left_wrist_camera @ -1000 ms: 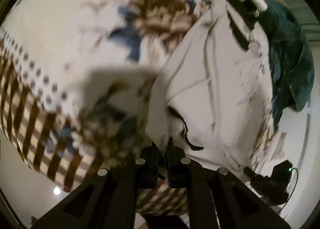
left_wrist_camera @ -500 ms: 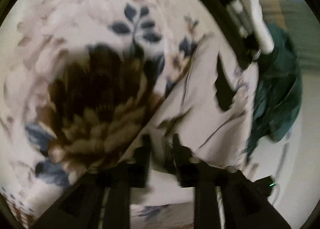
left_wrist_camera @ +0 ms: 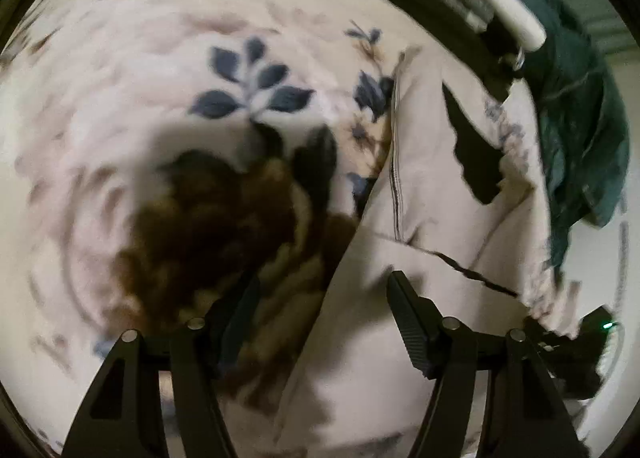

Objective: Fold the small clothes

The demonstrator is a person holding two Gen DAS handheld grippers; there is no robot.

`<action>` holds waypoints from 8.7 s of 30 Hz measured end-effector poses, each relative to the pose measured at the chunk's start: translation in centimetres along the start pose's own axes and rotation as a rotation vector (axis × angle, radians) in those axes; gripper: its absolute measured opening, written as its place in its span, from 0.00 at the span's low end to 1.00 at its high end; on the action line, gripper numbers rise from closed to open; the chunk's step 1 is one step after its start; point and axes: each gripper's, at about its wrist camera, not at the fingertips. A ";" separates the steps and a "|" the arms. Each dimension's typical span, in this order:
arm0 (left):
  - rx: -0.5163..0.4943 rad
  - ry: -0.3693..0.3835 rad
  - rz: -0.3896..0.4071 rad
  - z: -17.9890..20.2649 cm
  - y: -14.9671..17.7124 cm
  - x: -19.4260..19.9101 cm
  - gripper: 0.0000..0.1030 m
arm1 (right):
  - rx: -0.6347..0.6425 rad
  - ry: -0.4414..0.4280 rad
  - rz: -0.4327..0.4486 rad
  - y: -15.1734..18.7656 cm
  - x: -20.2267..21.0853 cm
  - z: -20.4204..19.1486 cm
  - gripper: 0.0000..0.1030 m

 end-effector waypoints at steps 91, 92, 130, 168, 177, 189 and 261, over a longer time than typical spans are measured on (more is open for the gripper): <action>0.007 0.093 -0.016 2.3 8.3 3.3 0.00 | -0.299 -0.073 -0.168 9.3 -2.3 1.8 0.07; -0.001 0.102 -0.009 2.7 8.7 3.9 0.00 | -0.293 -0.065 -0.149 9.4 -1.8 1.7 0.06; 0.155 0.150 -0.101 -0.1 8.9 4.5 0.32 | -0.245 0.008 -0.232 9.3 -1.3 3.2 0.07; -0.081 0.336 0.087 6.6 -3.0 8.2 0.11 | -0.046 -0.376 -0.170 -1.8 0.5 -5.5 0.15; -0.187 0.344 0.227 13.7 -18.8 14.1 0.11 | 0.076 -0.416 -0.039 -15.0 6.9 -16.1 0.14; -0.218 0.209 0.213 13.3 -39.1 9.1 0.14 | 0.144 -0.347 0.059 -37.3 -0.7 -29.7 0.15; -0.430 -0.305 0.754 30.4 8.6 44.5 0.97 | 0.466 0.240 0.826 17.0 55.3 -31.6 1.00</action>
Point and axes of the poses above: each gripper's, at about its wrist camera, not at the fingertips, and x roughly against the way its jaws point, z to its right, y to its underside, and after that the axes turned 4 degrees about y, right-handed
